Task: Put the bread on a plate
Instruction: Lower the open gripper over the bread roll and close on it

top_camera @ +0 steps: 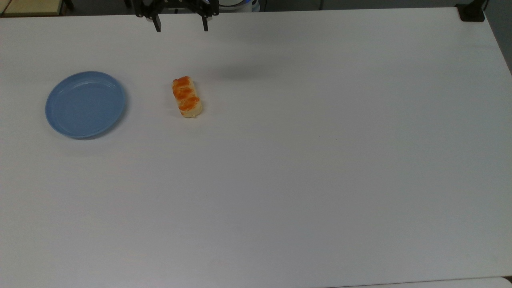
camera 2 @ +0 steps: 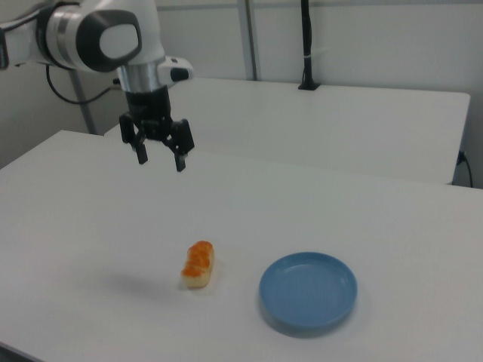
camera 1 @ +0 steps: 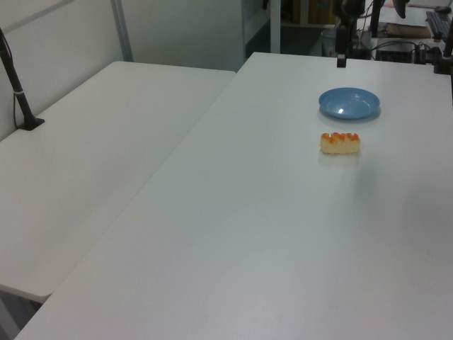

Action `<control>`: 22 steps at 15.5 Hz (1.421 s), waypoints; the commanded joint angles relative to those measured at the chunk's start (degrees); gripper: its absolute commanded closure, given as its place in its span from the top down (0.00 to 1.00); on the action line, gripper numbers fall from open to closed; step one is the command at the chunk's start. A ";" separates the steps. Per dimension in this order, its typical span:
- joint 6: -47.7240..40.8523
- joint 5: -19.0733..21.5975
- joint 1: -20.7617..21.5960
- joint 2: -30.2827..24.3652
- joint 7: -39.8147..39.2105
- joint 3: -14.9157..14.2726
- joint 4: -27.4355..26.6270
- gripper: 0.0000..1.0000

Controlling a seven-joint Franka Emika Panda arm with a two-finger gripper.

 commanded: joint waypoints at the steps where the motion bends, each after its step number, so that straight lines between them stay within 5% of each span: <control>1: 1.81 -1.18 0.39 -0.06 -5.13 -2.15 -4.84 1.00; 5: 13.66 -3.10 0.48 1.60 -12.05 -5.23 -11.59 1.00; 10: 21.86 -7.15 0.74 6.70 -12.69 -5.24 -15.21 1.00; 22: 26.70 -7.60 5.66 13.04 -9.97 -4.89 -19.34 0.97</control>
